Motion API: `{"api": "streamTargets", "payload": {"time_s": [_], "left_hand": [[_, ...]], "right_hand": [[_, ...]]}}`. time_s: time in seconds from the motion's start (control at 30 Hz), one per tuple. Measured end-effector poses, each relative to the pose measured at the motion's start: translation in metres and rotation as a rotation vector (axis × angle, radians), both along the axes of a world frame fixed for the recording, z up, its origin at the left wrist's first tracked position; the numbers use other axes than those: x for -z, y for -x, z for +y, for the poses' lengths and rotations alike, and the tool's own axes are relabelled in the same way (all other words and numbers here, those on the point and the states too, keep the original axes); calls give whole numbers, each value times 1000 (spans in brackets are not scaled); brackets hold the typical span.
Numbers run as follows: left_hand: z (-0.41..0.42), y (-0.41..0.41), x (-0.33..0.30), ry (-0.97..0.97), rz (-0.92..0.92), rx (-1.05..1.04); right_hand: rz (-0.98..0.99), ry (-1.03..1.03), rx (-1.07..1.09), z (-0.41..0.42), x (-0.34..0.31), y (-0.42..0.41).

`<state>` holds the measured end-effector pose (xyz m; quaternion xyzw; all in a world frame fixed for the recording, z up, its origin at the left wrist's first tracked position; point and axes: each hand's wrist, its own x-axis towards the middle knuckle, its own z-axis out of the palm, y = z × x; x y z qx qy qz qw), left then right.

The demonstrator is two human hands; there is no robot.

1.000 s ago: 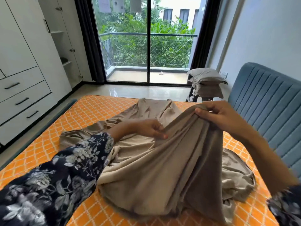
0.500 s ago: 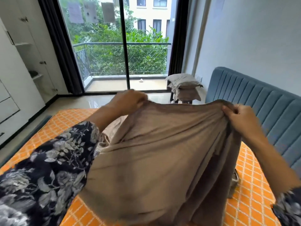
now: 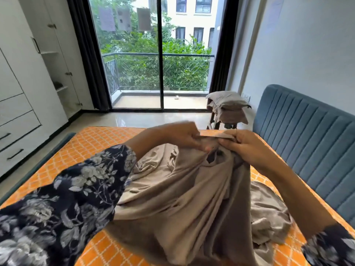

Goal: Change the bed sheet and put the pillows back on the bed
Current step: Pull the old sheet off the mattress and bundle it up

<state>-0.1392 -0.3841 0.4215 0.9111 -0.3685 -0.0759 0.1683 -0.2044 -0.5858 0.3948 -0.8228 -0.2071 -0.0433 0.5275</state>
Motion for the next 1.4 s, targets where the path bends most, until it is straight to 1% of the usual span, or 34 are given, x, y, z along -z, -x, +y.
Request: {"api": "streamTargets", "payload": {"time_s": [0.07,0.13,0.2,0.23,0.33,0.37,0.4,0.47,0.53,0.57,0.6,0.63,0.67,0.73,0.77,0.8,0.83,0.9,0.97,1.0,1.07,1.13,1.17,1.23,1.27,1.33,1.4], "left_hand": [[2,-6,30,-135,155,3],[6,-14,57,-195,263,-11],[6,-15,74,-176,280,-33],[5,-17,81,-184,241,-43],[8,-27,89,-284,68,-71],[12,-34,83,-294,12,-92],[17,-40,71,-263,-64,-127],[25,-48,33,-85,-314,-194],[26,-44,-7,148,-622,-237],[24,-39,-22,237,-723,-240],[21,-32,-33,269,-731,-237],[21,-28,-35,202,-655,-214],[21,-23,-29,47,-512,-179],[26,-16,7,-306,-118,-118],[30,-13,27,-423,-18,-86],[37,-12,46,-462,15,-75],[43,-13,61,-440,15,-76],[51,-16,68,-265,12,-150],[58,-23,55,-34,-69,-265],[59,-26,46,47,-129,-300],[58,-26,27,123,-180,-274],[46,-18,13,147,-146,-187],[37,-14,7,158,-123,-160],[18,-8,0,183,-125,-106],[10,-5,-3,174,-158,-75],[-1,0,-7,103,-218,-21],[-4,6,-12,10,-262,25]], "right_hand": [[16,-74,-13,-11,-1,9],[24,-115,-14,-26,-4,19],[-1,-93,-9,-46,-6,30],[-4,-94,3,-57,-5,35],[-11,-81,88,-86,-5,47],[-4,-91,133,-95,-4,48],[4,-96,165,-104,-3,48],[-10,-107,293,-118,1,40],[-7,-149,459,-130,6,27],[0,-198,533,-134,7,21],[14,-271,600,-136,7,17],[25,-356,660,-139,6,13],[34,-444,705,-139,4,11],[36,-559,769,-143,2,9],[37,-591,791,-146,2,8],[39,-588,809,-149,3,7],[47,-553,817,-151,6,7],[88,-427,823,-154,15,3],[130,-304,845,-151,24,-4],[139,-270,856,-148,28,-7],[115,-274,818,-131,30,-11],[65,-235,704,-102,24,-11],[36,-172,592,-81,19,-8],[26,28,344,-36,8,-3],[30,140,267,-18,7,-4],[-6,360,240,9,10,-13],[-81,505,254,28,14,-23]]}}
